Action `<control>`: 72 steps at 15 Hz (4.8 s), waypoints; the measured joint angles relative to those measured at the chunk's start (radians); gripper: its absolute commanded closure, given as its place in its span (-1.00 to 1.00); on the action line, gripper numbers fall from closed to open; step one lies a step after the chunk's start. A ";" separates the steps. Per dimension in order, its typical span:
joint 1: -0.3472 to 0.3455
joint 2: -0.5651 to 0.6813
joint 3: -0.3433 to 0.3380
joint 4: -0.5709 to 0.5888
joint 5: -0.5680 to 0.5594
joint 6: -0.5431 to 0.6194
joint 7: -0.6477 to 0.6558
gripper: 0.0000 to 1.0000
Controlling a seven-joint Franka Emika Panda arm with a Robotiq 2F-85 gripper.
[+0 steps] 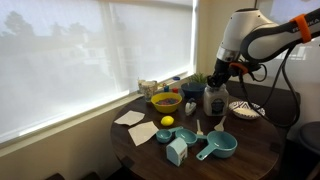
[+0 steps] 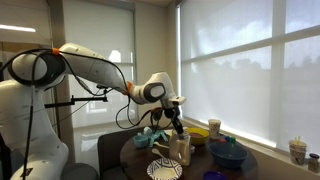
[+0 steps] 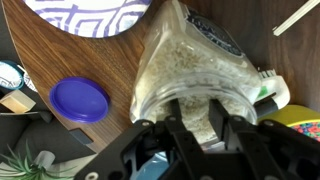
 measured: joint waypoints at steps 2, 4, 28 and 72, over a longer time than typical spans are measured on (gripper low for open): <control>0.000 0.003 -0.005 0.002 0.002 -0.008 -0.002 0.09; 0.001 0.003 -0.007 0.003 0.007 -0.010 -0.003 0.33; -0.001 -0.075 -0.029 0.002 0.034 -0.044 0.009 0.98; 0.130 -0.039 0.020 -0.077 0.305 -0.297 -0.078 0.98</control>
